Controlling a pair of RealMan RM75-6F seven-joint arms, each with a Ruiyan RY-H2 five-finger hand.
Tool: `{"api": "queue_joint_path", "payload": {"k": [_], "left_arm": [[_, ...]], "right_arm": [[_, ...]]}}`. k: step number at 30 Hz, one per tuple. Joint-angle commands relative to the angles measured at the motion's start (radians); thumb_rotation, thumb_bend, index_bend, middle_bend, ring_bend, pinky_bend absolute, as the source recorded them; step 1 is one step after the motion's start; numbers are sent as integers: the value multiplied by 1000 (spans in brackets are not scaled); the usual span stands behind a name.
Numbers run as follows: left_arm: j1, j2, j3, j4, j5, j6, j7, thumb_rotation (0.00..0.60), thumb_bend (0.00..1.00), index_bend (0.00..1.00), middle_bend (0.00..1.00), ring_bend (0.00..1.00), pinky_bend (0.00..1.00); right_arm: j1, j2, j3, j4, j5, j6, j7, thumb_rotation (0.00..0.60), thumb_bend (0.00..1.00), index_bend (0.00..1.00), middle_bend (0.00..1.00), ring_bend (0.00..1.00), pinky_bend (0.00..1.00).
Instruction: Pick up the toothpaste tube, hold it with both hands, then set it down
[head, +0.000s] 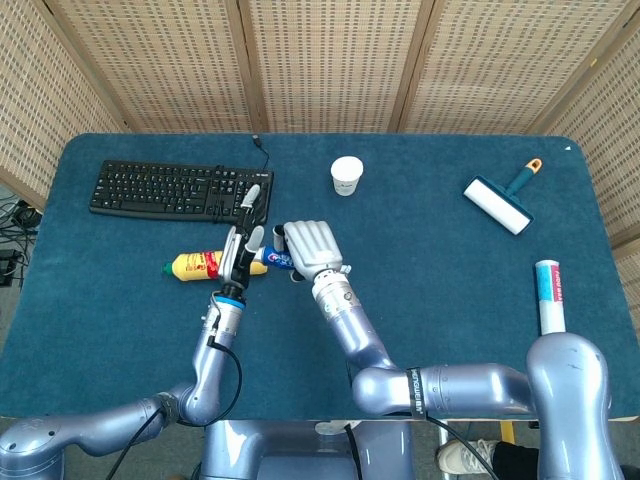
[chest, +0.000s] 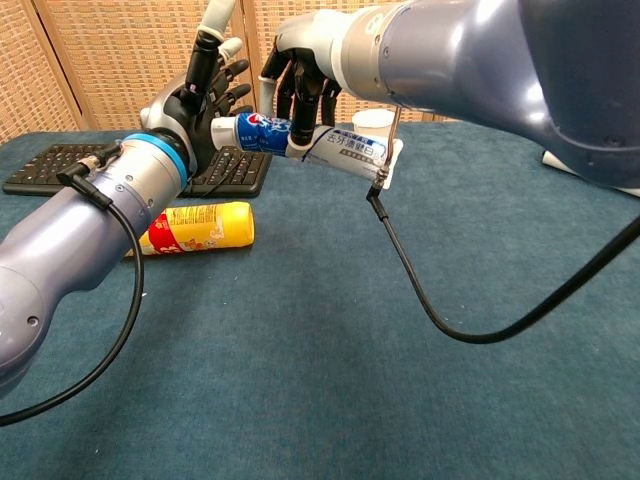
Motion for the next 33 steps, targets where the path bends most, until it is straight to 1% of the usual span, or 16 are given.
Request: {"api": "queue_joint_path", "payload": {"k": [1,11,15,18,24,29,33], "left_arm": [[1,-1,-1,-1,-3,-1,-1,183,0,0,0,0,0],[11,6,0,-15,-3,-1,-6,183,0,0,0,0,0],[23,23,2,-21,5,8,-5,184,0,0,0,0,0],[38,53,7,-42,12,12,4,185,0,0,0,0,0],[91,122,26,-68,44,65,30,184,0,0,0,0,0],[138,206,36,-80,81,107,36,185,0,0,0,0,0],[161,267,45,-73,104,128,69,185,0,0,0,0,0]], "right_arm": [[-1,0,-1,0,1,1,1,600,649,724,721,646,658],[-4,9,-5,-2,2,5,5,600,649,724,721,647,658],[-12,22,-11,-4,2,10,3,600,650,724,721,646,658],[-21,34,-22,-6,-2,12,-1,600,649,724,721,647,658],[-54,65,-47,-8,-7,18,3,600,650,725,721,647,658],[-91,90,-80,-12,-18,21,10,600,650,725,721,647,658],[-118,96,-113,-1,-29,21,14,600,650,725,721,647,658]]}}
